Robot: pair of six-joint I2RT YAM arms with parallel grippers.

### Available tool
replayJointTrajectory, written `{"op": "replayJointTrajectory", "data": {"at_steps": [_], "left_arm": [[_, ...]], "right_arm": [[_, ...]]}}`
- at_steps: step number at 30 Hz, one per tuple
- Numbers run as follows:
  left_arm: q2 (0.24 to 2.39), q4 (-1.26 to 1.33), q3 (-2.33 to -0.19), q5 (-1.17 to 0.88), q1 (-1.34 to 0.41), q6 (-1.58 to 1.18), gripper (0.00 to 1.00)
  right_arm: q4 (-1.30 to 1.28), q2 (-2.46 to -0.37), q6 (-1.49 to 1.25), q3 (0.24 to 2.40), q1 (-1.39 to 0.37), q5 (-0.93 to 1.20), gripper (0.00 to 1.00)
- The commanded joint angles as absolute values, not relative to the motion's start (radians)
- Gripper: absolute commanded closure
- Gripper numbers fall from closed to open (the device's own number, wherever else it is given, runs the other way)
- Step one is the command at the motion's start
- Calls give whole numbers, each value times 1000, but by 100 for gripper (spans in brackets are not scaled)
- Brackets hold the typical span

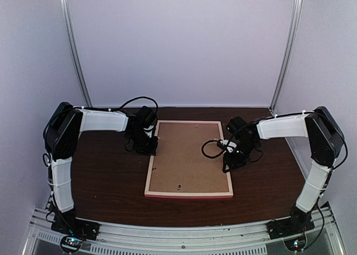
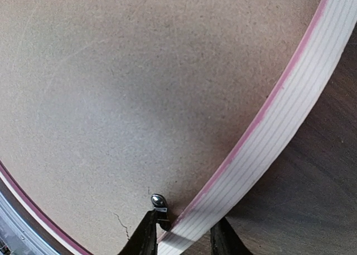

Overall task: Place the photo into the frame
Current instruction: Press the fastener onto the backboard.

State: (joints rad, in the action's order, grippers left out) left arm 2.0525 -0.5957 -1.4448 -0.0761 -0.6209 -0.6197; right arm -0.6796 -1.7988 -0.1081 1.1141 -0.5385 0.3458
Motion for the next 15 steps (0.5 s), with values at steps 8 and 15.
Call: {"op": "replayJointTrajectory", "data": {"at_steps": [8, 15], "left_arm": [[2075, -577, -1444, -99, -623, -575, 84], [2071, -575, -1440, -101, -623, -575, 84]], "right_arm": [[-657, -1814, -79, 1115, -539, 317, 80], [-607, -1803, -127, 1114, -518, 416, 62]]}}
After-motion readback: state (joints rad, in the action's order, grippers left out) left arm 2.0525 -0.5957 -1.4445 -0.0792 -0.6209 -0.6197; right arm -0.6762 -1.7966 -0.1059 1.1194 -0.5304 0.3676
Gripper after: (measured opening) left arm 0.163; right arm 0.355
